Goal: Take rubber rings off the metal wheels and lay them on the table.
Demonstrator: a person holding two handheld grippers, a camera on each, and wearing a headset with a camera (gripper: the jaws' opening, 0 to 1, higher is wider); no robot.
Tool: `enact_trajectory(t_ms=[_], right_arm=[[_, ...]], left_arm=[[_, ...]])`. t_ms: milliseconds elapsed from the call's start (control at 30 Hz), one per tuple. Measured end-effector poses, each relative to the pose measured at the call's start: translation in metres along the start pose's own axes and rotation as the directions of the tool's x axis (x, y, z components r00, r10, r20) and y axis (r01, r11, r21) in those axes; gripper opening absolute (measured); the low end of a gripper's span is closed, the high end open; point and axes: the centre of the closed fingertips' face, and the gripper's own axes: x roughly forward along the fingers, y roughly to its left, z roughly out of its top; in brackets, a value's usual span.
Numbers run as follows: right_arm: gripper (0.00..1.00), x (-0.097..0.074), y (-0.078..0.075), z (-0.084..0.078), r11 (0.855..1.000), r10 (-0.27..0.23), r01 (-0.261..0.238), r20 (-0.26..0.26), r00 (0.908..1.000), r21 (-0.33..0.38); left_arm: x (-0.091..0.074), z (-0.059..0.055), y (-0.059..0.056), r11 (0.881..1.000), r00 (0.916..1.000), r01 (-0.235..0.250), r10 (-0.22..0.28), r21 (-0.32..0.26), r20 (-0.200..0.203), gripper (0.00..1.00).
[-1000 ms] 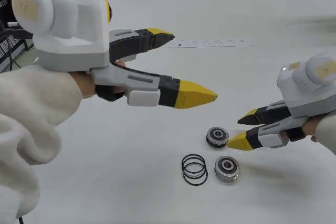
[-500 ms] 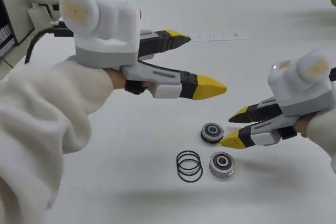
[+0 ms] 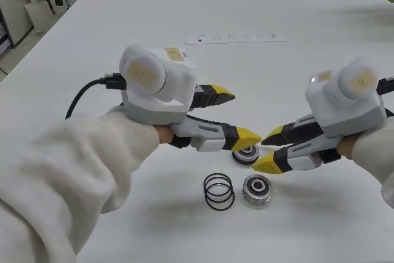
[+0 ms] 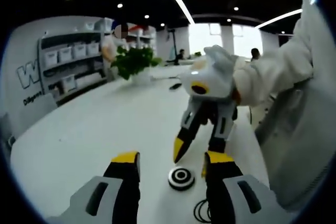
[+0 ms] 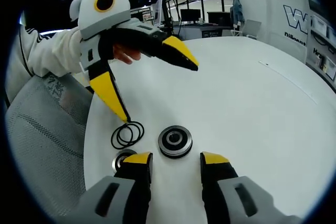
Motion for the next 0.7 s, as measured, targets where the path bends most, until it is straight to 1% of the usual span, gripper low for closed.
enact_trajectory(t_ms=[67,100,200,267,333,367,400,467,500,533,633,700], right_arm=[[0.33,0.000,0.000,0.000,1.000,0.000,0.000,0.001,1.0000,-0.001],[0.32,0.000,0.000,0.000,1.000,0.001,-0.001,0.000,1.0000,-0.001],[0.31,0.001,0.001,0.000,1.000,0.004,-0.004,-0.002,1.0000,-0.005],[0.31,0.002,0.001,0.001,1.000,0.004,-0.004,0.001,1.0000,-0.006],[0.30,0.002,0.001,0.002,1.000,0.003,-0.003,0.005,1.0000,-0.006],[0.30,0.002,0.001,0.002,1.000,0.003,-0.003,0.005,1.0000,-0.006],[0.29,0.002,0.001,0.002,1.000,0.004,-0.004,0.005,1.0000,-0.006],[0.29,0.003,0.002,0.001,1.000,0.006,-0.006,0.001,1.0000,-0.006],[0.29,0.003,0.003,0.001,1.000,0.009,-0.009,-0.001,1.0000,-0.007],[0.29,0.003,0.003,0.000,1.000,0.010,-0.010,-0.003,0.9999,-0.007],[0.28,0.004,0.003,0.000,1.000,0.009,-0.009,-0.006,0.9999,-0.012],[0.28,0.003,0.003,0.001,1.000,0.008,-0.008,-0.002,1.0000,-0.011]], left_arm=[[0.001,-0.007,0.000,1.000,0.9999,-0.002,0.002,0.003,-0.011,0.47],[0.001,-0.010,0.001,1.000,0.9999,-0.006,0.006,-0.006,-0.012,0.46],[0.002,-0.014,0.003,0.999,0.9998,-0.018,0.017,-0.039,-0.013,0.41],[0.004,-0.017,0.001,0.999,0.9996,-0.020,0.019,-0.034,-0.021,0.38],[0.006,-0.023,0.000,1.000,0.9988,-0.019,0.018,-0.023,-0.045,0.35],[0.007,-0.027,-0.001,1.000,0.9980,-0.015,0.013,-0.025,-0.062,0.34],[0.009,-0.034,-0.004,1.000,0.9962,-0.008,0.006,-0.029,-0.087,0.34],[0.012,-0.043,-0.009,1.000,0.9931,0.009,-0.008,0.007,-0.117,0.34],[0.013,-0.046,-0.012,1.000,0.9916,0.017,-0.016,0.010,-0.128,0.33],[0.015,-0.048,-0.014,1.000,0.9908,0.023,-0.021,0.011,-0.134,0.33],[0.016,-0.048,-0.014,1.000,0.9910,0.021,-0.020,0.010,-0.133,0.31],[0.017,-0.046,-0.013,1.000,0.9930,0.014,-0.015,-0.004,-0.118,0.30]])
